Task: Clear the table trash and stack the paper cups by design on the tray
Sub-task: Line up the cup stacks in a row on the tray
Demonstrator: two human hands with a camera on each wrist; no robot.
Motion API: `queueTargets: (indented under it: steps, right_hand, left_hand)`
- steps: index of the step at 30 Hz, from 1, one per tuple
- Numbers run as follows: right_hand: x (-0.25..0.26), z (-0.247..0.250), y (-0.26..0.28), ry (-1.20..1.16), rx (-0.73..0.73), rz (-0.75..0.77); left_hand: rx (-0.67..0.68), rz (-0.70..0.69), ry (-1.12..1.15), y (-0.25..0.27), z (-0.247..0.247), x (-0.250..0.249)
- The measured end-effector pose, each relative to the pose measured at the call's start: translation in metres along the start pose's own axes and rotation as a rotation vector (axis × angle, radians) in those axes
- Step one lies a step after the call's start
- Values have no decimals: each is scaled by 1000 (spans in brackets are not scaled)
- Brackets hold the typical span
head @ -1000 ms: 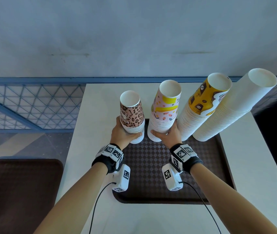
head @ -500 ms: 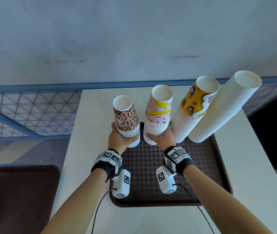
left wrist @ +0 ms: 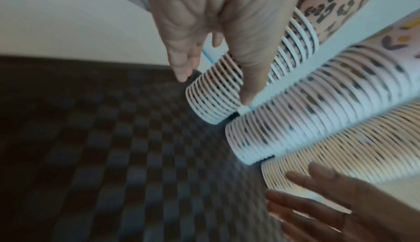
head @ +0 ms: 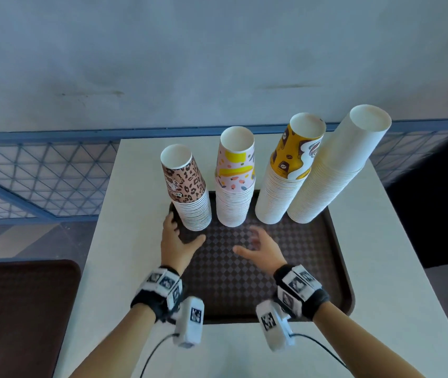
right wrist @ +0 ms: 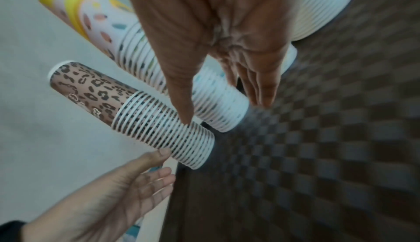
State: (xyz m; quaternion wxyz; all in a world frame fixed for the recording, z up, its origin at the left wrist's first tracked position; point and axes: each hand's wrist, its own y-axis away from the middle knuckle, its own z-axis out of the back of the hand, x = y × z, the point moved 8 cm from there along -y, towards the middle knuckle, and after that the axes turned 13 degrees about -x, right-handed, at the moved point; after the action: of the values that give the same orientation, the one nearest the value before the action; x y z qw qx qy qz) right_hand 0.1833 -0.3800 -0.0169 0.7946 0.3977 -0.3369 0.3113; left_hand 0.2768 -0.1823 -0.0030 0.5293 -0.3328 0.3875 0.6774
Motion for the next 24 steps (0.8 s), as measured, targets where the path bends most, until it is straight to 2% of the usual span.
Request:
queueTargets:
  steps: [1,3,7,9,11,15,19,24]
  right_hand:
    - [-15,8,6,58,9,-2]
    - [-39,39,9,107,-87,-13]
    - [-52,131,-6,-22,-486,-51]
    - [-43,163,-18,-76,-580,-6]
    - [-28,180,-32,-59,-592,83]
    - [-4,189,-55,-38,-504,202]
    - [4,181,-68,-44,-391,227]
    - [4,173,-77,-65,-390,220]
  left_hand:
    - [-34,17,-14,13,-1,6]
    - [-22,-12,-7,41,-13,8]
    - [198,-170,-41,80,-70,-17]
    - [265,-211,-50,87,-100,-36]
    - [260,-221,-74,87,-125,-51]
    - [137,-204,-57,79,-156,-76]
    - [33,-154,-4,65,-172,-83]
    - [-70,-162,40,53,-180,-80]
